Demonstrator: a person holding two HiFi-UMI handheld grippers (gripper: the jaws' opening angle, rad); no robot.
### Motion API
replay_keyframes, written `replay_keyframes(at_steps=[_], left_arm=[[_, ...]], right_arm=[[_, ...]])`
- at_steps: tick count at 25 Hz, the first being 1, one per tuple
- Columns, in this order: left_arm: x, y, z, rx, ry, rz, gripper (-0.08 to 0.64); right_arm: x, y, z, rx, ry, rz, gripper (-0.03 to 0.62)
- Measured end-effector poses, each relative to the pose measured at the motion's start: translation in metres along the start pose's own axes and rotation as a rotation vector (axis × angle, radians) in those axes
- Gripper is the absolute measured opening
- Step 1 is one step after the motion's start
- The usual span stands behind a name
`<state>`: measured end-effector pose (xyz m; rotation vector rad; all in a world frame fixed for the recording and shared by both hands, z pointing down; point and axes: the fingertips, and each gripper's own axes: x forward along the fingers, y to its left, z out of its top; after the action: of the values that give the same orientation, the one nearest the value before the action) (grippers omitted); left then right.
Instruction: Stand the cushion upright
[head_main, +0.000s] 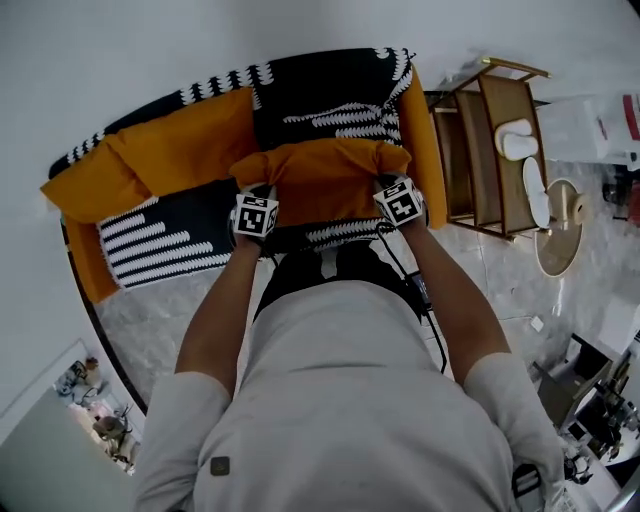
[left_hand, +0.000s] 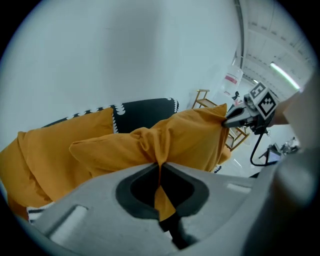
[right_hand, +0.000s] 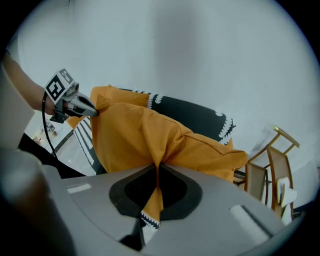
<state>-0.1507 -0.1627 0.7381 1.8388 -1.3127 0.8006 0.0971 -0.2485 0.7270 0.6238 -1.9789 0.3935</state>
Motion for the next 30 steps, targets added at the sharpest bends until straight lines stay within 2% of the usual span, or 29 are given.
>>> replay_keyframes(at_steps=[5,10,25,30], left_arm=[[-0.003,0.012,0.036,0.031,-0.024,-0.03,0.009],[0.01,0.017,0.066,0.023,-0.031,-0.019,0.009],[0.088,0.034,0.152,-0.021,-0.005,0.058,0.011],[0.116,0.051,0.179,-0.064,-0.019,0.088,0.011]], right_arm=[[-0.007,-0.02,0.034,0.001,-0.034,-0.035,0.017],[-0.001,-0.052,0.058,-0.018,-0.049,-0.036,0.017],[0.05,-0.161,0.105,-0.099,-0.042,0.071,0.018],[0.075,-0.19,0.117,-0.128,-0.023,0.104,0.018]])
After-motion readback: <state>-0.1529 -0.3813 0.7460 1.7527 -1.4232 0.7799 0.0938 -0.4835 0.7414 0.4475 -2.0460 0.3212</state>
